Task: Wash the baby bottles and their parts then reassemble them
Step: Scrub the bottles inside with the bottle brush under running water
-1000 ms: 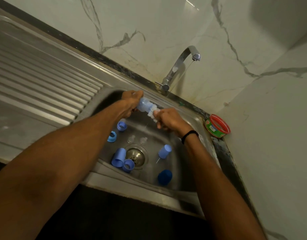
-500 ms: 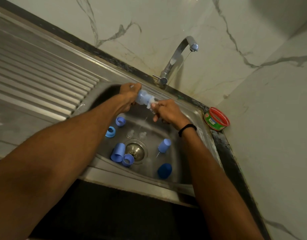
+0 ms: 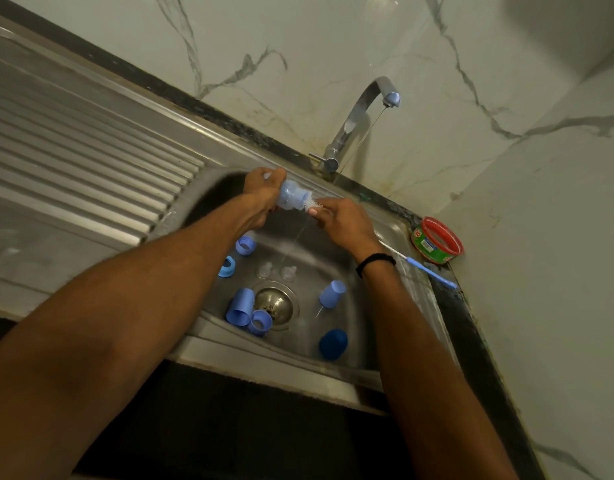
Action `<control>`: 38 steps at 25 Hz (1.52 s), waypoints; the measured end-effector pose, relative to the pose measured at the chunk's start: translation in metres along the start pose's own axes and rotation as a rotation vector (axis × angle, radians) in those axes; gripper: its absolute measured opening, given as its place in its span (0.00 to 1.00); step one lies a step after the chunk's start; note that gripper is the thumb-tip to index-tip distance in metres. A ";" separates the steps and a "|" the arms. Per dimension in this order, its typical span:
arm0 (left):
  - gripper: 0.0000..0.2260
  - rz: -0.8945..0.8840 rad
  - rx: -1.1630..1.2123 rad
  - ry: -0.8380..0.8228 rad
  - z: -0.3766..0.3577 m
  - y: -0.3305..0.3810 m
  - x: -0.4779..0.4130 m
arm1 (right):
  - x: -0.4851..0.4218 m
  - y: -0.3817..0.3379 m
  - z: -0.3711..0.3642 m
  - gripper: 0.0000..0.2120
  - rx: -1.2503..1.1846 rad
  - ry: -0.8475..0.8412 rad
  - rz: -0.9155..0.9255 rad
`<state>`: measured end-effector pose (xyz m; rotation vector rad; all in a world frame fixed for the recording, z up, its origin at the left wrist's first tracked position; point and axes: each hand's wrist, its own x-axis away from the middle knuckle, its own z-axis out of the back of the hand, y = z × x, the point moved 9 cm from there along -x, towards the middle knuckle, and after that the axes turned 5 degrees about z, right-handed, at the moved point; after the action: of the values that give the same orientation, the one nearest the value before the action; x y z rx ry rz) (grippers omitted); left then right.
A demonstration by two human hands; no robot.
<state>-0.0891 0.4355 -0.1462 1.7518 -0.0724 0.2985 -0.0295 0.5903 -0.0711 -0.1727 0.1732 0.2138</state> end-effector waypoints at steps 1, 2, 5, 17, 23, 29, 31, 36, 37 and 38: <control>0.12 -0.005 0.008 0.009 0.001 0.000 0.002 | 0.001 0.000 0.000 0.16 -0.009 0.031 -0.002; 0.14 -0.008 0.014 0.017 0.002 0.001 0.003 | 0.002 -0.001 0.001 0.15 0.016 0.059 -0.017; 0.13 0.021 0.053 0.026 0.002 -0.001 0.012 | 0.006 -0.002 0.007 0.12 0.189 0.141 -0.053; 0.17 0.025 0.082 -0.289 -0.005 -0.004 0.044 | 0.055 0.043 0.020 0.11 -0.019 0.264 -0.157; 0.19 -0.015 0.050 -0.348 -0.012 -0.004 0.030 | 0.043 0.042 0.019 0.09 -0.047 0.293 -0.092; 0.16 0.033 -0.050 -0.342 -0.009 -0.005 0.024 | 0.034 0.049 0.009 0.09 -0.171 0.213 -0.186; 0.23 0.096 -0.212 -0.245 -0.004 -0.013 0.029 | 0.033 0.038 0.016 0.08 -0.032 0.290 -0.097; 0.16 0.109 0.079 -0.506 -0.019 0.002 0.037 | 0.040 0.041 0.034 0.07 -0.092 0.349 -0.154; 0.18 0.141 0.104 -0.538 -0.020 0.002 0.038 | 0.042 0.044 0.036 0.08 -0.110 0.352 -0.169; 0.20 0.181 0.054 -0.528 -0.020 -0.003 0.038 | 0.044 0.045 0.038 0.08 -0.099 0.361 -0.173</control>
<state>-0.0546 0.4598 -0.1367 1.8417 -0.6105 -0.0401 0.0086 0.6492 -0.0493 -0.3231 0.5051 0.0169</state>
